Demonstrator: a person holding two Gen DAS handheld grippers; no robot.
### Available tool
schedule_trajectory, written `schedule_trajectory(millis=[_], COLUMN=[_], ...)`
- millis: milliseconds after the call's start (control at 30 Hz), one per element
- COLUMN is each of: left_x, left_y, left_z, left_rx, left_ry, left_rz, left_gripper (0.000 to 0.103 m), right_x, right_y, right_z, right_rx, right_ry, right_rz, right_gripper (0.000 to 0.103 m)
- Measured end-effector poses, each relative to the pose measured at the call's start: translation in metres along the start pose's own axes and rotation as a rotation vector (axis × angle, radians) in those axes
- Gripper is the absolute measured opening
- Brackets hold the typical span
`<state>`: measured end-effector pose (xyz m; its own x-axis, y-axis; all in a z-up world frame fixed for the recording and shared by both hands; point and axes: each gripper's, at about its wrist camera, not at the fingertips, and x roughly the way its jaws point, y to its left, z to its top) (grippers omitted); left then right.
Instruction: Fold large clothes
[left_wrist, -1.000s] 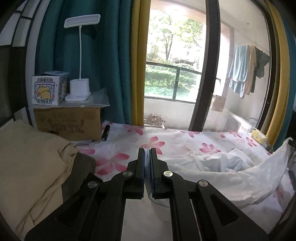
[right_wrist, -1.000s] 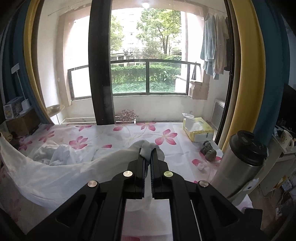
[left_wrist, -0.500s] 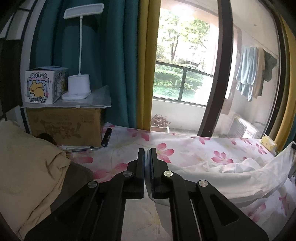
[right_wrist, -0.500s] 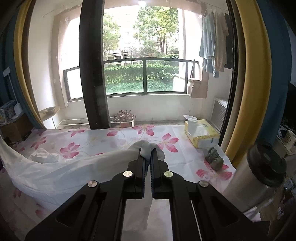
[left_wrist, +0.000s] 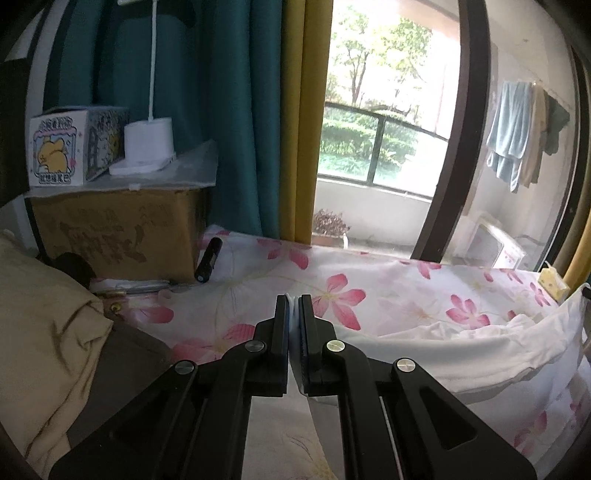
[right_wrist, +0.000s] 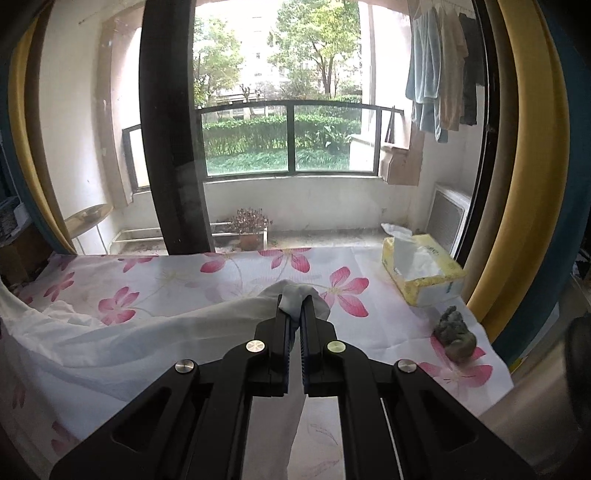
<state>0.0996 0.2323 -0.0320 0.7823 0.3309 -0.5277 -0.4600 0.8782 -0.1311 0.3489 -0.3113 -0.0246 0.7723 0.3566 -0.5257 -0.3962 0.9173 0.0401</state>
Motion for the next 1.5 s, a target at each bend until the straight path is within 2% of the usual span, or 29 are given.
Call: schedule_trajectory(millis=[300,567,1000,1067,1133,1200,1233,1267,1333,1400,1433,1500], left_x=[0.029,0.062,0.111,0.112,0.112,0.108,0.104,0.100,0.091,0.083,0.081,0.077], left_y=[0.003,0.006,0.008,0.009,0.010,0.009,0.009,0.010,0.009,0.002,-0.001,-0.012], left_z=[-0.001,-0.009,-0.011,-0.010,-0.008,-0.005,-0.003,-0.002,0.003,0.006,0.007,0.008], left_rx=[-0.001,-0.042,-0.099,-0.116,-0.114,-0.100,-0.104,-0.112,-0.119,-0.095,-0.083,-0.049], left_ry=[0.039,0.107,0.202,0.193,0.190,0.177,0.163,0.151,0.130,0.114,0.112,0.119], left_rz=[0.014,0.023,0.007,-0.006,0.009,0.048,0.053,0.050,0.034,0.015,0.002,-0.035], left_gripper=[0.005,0.006,0.006,0.006,0.014,0.027,0.038,0.043,0.044,0.044,0.044,0.044], right_x=[0.037,0.063,0.095,0.099,0.101,0.101,0.099,0.098,0.091,0.082,0.073,0.062], right_y=[-0.004,-0.002,-0.004,-0.001,-0.001,-0.001,-0.002,-0.002,-0.002,-0.003,-0.004,-0.004], right_z=[-0.004,-0.013,-0.014,-0.015,-0.016,-0.015,-0.014,-0.014,-0.010,-0.006,-0.004,0.001], right_rx=[0.004,-0.024,-0.004,-0.014,-0.014,-0.009,-0.007,-0.008,-0.008,-0.003,0.003,0.011], right_ry=[0.067,0.133,0.175,0.185,0.193,0.198,0.198,0.196,0.184,0.160,0.137,0.098], right_rz=[0.005,-0.035,-0.061,-0.076,-0.092,-0.109,-0.118,-0.127,-0.146,-0.165,-0.171,-0.170], right_gripper=[0.005,0.005,0.005,0.005,0.005,0.007,0.008,0.011,0.024,0.056,0.062,0.065])
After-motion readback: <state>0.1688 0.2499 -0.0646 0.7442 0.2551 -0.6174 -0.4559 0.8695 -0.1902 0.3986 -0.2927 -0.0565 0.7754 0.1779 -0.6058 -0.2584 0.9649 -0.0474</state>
